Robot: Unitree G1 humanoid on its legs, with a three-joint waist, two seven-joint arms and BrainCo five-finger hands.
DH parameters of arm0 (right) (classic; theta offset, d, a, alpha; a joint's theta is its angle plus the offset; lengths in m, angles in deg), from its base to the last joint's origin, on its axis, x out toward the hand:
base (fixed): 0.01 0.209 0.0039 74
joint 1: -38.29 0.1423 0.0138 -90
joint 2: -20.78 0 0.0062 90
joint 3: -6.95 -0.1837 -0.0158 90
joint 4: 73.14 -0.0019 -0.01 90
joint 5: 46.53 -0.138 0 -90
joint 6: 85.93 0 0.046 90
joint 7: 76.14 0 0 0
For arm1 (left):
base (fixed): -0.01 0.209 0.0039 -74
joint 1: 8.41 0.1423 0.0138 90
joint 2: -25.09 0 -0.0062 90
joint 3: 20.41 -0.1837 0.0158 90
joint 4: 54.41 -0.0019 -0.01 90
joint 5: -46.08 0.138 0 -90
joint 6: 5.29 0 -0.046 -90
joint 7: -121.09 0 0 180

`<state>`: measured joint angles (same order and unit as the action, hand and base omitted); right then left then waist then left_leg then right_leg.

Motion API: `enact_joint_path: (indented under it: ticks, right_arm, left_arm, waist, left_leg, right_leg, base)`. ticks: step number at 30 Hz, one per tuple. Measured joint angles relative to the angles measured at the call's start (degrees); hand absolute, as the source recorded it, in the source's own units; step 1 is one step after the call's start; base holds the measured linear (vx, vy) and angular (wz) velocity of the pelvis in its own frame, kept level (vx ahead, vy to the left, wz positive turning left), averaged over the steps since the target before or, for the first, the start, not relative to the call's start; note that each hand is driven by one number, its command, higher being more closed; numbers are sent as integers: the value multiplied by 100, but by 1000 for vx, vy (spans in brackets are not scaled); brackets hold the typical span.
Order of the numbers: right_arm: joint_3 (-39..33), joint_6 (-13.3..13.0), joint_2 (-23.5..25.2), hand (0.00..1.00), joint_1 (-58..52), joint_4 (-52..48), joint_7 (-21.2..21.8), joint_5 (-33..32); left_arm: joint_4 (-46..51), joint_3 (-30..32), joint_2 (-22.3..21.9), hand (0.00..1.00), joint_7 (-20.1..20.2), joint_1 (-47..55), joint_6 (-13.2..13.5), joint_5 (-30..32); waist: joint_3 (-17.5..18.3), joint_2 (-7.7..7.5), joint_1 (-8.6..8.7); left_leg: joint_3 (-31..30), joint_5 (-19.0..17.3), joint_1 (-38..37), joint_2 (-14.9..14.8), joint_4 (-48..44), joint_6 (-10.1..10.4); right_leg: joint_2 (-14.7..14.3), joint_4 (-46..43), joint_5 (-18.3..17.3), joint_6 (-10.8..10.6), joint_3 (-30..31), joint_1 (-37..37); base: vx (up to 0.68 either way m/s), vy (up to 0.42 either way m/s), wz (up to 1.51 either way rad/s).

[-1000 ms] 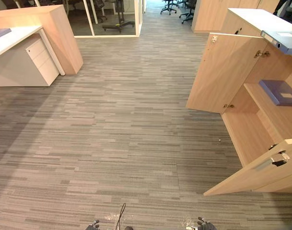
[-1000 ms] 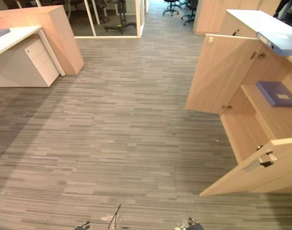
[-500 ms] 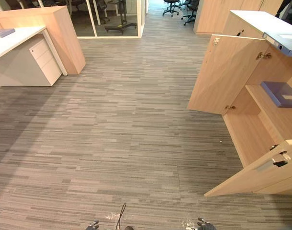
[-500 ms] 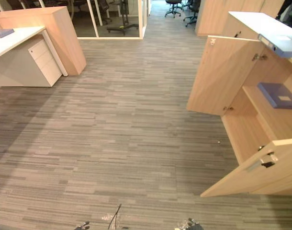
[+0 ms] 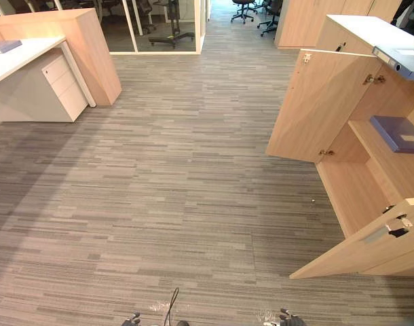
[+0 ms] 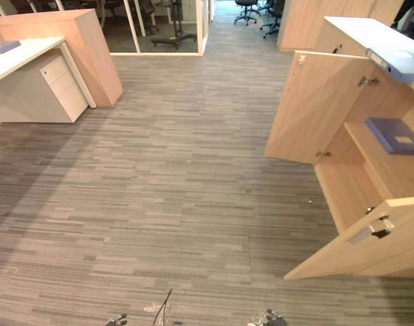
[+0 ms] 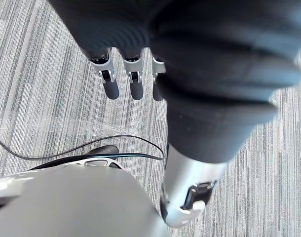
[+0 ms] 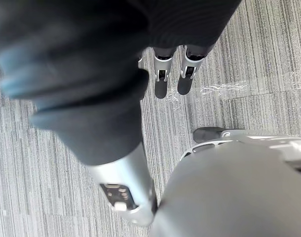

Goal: Walk over to the cabinet, pick up the folder, carry it to the office cabinet, place the folder inside the office cabinet, then close the office cabinet door

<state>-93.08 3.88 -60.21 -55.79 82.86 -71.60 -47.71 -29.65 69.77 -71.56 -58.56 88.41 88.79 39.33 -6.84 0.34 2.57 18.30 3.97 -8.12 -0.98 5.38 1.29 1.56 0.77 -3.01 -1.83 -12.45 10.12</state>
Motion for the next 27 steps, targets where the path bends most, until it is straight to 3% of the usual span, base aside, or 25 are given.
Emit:
enact_joint_path:
  ticks: [27]
  right_arm:
    - [-110, 4, 1, 0, 24, 123, 102, -231]
  left_arm:
    - [-3, 9, 0, 0, 3, -16, 21, 215]
  waist:
    - [3, -8, 3]
  left_leg:
    - [-1, 3, -1, 1, 0, -4]
  right_leg:
    - [1, -2, 8, -15, -1, 1]
  base:
    - [0, 0, 0]
